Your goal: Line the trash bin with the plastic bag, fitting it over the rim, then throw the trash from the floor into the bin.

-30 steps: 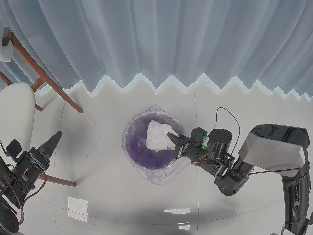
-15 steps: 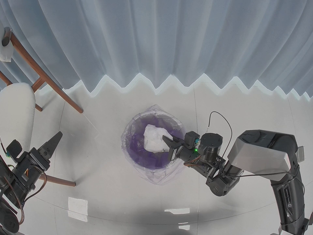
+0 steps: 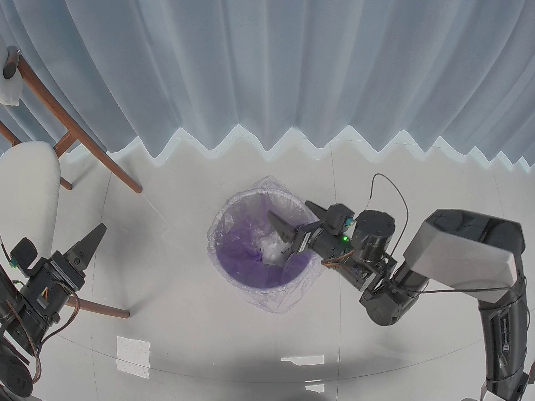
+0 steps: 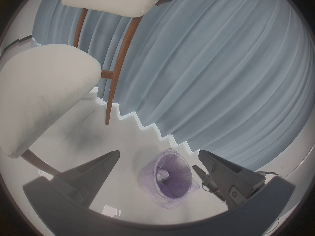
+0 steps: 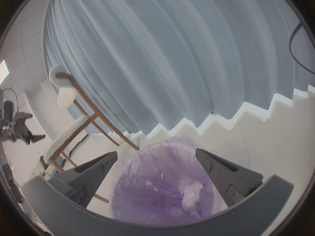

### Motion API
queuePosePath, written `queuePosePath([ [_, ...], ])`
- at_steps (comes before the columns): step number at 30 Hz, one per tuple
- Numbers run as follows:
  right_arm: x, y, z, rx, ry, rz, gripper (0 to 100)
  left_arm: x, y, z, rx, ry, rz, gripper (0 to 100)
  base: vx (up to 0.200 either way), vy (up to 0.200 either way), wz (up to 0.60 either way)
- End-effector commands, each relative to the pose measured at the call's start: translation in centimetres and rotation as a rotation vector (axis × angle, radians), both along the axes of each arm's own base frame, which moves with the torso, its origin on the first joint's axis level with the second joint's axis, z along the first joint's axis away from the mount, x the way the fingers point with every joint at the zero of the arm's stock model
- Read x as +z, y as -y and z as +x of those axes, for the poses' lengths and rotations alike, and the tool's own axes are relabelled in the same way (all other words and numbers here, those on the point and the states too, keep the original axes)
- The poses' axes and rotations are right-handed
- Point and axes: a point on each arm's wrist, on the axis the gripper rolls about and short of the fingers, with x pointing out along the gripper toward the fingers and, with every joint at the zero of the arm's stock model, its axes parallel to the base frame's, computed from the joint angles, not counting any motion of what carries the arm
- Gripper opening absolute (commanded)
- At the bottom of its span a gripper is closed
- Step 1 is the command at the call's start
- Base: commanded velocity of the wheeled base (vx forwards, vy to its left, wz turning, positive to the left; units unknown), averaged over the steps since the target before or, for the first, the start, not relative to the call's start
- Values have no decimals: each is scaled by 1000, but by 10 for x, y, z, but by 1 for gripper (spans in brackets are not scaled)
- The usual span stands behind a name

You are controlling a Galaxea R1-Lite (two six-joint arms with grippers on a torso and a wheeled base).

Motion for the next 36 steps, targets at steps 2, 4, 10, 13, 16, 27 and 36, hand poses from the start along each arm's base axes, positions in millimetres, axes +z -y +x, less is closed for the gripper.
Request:
queuePosePath([
  [2, 101, 69, -39, -120, 114, 99, 100, 11, -6, -17, 32, 95, 40, 100, 0, 0, 0],
  [4, 120, 102, -60, -177, 131, 103, 100, 15, -11, -22, 71, 132, 84, 100, 0, 0, 0],
  [10, 158, 193, -138, -382, 230, 107, 100, 28, -23, -50, 190, 259, 192, 100, 0, 0, 0],
  [13, 166, 227, -192, -469, 291, 85, 100, 34, -24, -77, 238, 344, 257, 100, 0, 0, 0],
  [16, 163, 242, -245, -492, 291, 45, 100, 28, -23, -104, 247, 369, 332, 100, 0, 0, 0],
  [27, 52, 242, -377, -525, 144, -249, 100, -63, -20, -172, 128, 46, 542, 100, 0, 0, 0],
  [36, 27, 247, -379, -716, -1, -144, 100, -64, -24, -170, 272, 42, 613, 100, 0, 0, 0],
])
